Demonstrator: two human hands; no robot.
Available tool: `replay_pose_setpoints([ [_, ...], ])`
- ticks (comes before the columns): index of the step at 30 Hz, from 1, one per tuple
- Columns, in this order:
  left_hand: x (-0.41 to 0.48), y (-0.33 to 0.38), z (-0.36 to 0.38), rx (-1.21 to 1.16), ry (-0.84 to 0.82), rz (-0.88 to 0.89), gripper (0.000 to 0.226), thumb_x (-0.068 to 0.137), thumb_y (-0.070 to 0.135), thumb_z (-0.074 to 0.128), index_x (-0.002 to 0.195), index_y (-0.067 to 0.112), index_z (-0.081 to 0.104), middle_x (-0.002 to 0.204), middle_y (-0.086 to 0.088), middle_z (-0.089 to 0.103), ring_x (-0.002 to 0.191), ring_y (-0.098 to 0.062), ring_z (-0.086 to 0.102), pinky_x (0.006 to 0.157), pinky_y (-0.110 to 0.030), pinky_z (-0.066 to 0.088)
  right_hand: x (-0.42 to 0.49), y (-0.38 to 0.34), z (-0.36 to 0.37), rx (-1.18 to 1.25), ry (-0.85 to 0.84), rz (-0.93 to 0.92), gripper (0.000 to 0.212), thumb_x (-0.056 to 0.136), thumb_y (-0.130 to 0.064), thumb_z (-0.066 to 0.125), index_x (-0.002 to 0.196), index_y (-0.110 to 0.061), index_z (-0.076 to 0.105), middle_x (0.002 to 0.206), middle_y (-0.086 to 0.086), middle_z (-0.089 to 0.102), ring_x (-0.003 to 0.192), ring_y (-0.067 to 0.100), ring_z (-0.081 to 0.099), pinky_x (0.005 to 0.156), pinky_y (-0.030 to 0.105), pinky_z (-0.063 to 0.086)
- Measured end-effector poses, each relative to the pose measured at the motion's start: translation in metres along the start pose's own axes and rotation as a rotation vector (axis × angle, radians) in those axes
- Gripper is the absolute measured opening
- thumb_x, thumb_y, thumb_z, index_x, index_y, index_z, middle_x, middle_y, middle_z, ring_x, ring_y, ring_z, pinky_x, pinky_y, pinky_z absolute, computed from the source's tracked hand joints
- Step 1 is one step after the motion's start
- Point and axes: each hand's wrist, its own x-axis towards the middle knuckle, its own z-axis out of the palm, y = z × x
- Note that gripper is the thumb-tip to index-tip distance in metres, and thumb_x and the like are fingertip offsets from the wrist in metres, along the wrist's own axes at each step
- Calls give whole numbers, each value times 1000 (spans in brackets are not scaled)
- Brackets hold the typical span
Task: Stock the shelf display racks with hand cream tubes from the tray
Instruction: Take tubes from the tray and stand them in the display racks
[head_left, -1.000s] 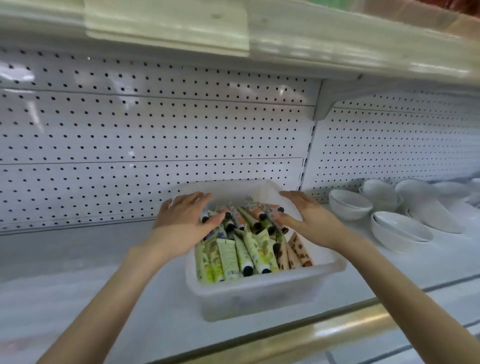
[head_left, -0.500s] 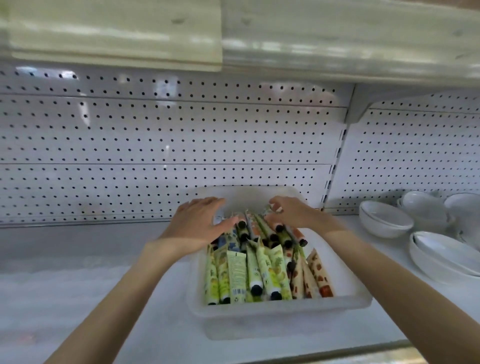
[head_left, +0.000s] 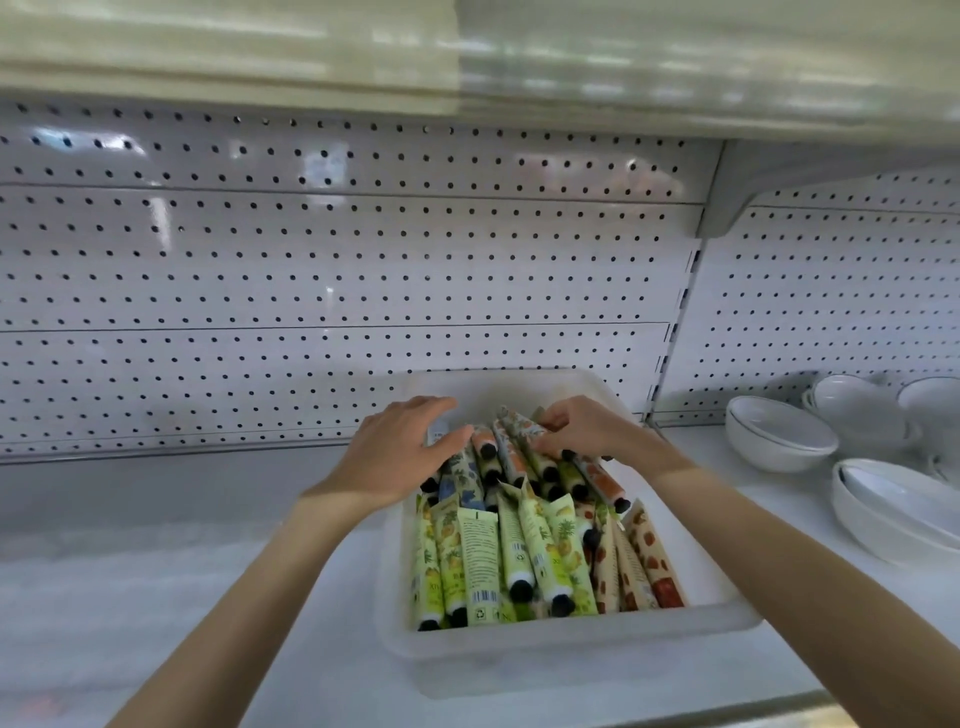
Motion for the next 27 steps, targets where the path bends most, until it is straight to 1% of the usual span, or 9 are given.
replay_pose_setpoints([
  [3, 4, 0, 1, -51, 49, -4, 49, 95, 47, 39, 138, 24, 40, 143, 6, 42, 131, -15, 37, 107, -35, 27, -2, 0, -2, 43, 34, -5, 30, 83, -19, 68, 109, -4, 65, 112, 19, 65, 102, 32, 61, 87, 39, 51],
  [5, 8, -2, 2, -78, 80, -13, 47, 94, 47, 41, 136, 25, 43, 140, 6, 45, 128, -15, 40, 107, -35, 29, -3, -1, -6, 115, 50, -12, 29, 84, -17, 68, 111, -5, 65, 111, 13, 66, 89, 21, 63, 67, 23, 53],
  [7, 11, -5, 1, -122, 102, -22, 45, 93, 46, 44, 133, 25, 46, 138, 6, 47, 126, -15, 42, 106, -38, 31, -7, -5, -11, 219, 66, -17, 30, 84, -14, 68, 112, -5, 64, 109, 6, 66, 80, 11, 59, 53, 9, 43],
  [10, 14, -4, -1, -245, 130, -8, 42, 92, 42, 49, 130, 22, 51, 134, 7, 50, 119, -10, 46, 100, -30, 33, -12, -14, -19, 399, 98, -64, 35, 82, -15, 70, 116, -7, 63, 110, 4, 65, 87, 10, 58, 65, 12, 42],
  [13, 16, 6, -5, -444, 142, 13, 36, 91, 39, 53, 122, 23, 57, 123, 14, 53, 114, 0, 45, 92, -18, 31, -25, -31, -22, 554, 38, -147, 31, 83, -17, 69, 112, -10, 63, 98, -3, 66, 80, 8, 62, 66, 16, 47],
  [17, 17, 21, -11, -703, 223, 94, 15, 83, 39, 59, 96, 34, 64, 107, 17, 65, 107, 1, 57, 99, -28, 41, -41, -49, -17, 645, -18, -256, 24, 82, -12, 70, 105, -10, 62, 101, 2, 64, 85, 12, 64, 74, 20, 51],
  [22, 13, 36, -17, -865, 324, 148, 11, 85, 18, 65, 96, 16, 66, 98, 8, 70, 95, -4, 64, 89, -23, 46, -53, -61, -16, 742, 47, -355, 21, 80, -2, 68, 98, -11, 59, 97, 1, 63, 80, 8, 64, 71, 21, 52],
  [24, 11, 38, -18, -912, 311, 182, 11, 84, 15, 65, 95, 18, 66, 94, 11, 70, 92, -1, 65, 82, -16, 47, -55, -64, -14, 715, 78, -390, 22, 79, -3, 70, 95, -13, 60, 94, -1, 63, 85, 6, 62, 73, 21, 51],
  [27, 8, 39, -19, -940, 321, 204, 13, 84, 14, 64, 95, 22, 65, 90, 14, 70, 91, -1, 65, 78, -13, 47, -57, -68, -13, 676, 101, -412, 25, 79, -5, 70, 102, -8, 60, 96, 0, 62, 94, 7, 59, 76, 19, 51],
])
